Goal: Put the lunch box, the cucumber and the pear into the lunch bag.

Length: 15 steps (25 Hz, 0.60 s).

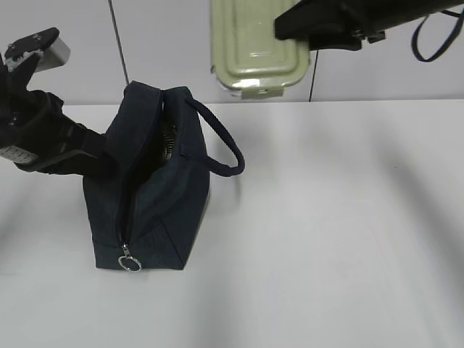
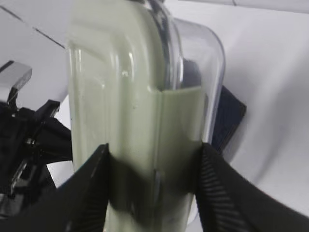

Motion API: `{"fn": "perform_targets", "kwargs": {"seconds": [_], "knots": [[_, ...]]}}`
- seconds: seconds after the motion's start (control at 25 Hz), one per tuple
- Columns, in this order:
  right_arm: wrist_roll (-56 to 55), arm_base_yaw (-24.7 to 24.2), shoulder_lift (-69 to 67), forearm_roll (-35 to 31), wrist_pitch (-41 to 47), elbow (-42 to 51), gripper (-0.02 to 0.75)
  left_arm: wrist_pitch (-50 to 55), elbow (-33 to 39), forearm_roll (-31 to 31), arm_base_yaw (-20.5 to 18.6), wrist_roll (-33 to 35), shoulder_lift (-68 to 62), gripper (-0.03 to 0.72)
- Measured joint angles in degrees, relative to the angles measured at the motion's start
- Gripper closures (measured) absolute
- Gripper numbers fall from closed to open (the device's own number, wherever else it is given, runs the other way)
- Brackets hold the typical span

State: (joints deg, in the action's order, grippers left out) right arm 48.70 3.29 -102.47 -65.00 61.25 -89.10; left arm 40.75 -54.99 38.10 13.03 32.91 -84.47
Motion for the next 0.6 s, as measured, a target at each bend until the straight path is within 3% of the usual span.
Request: {"fn": "perform_targets", "kwargs": {"seconds": [0.28, 0.6], "knots": [[-12.3, 17.4, -0.5, 14.8, -12.0, -1.4, 0.369, 0.1, 0.0, 0.0, 0.0, 0.0, 0.0, 0.687], [-24.5, 23.9, -3.7, 24.7, -22.1, -1.8, 0.369, 0.3, 0.0, 0.0, 0.0, 0.0, 0.0, 0.687]]}}
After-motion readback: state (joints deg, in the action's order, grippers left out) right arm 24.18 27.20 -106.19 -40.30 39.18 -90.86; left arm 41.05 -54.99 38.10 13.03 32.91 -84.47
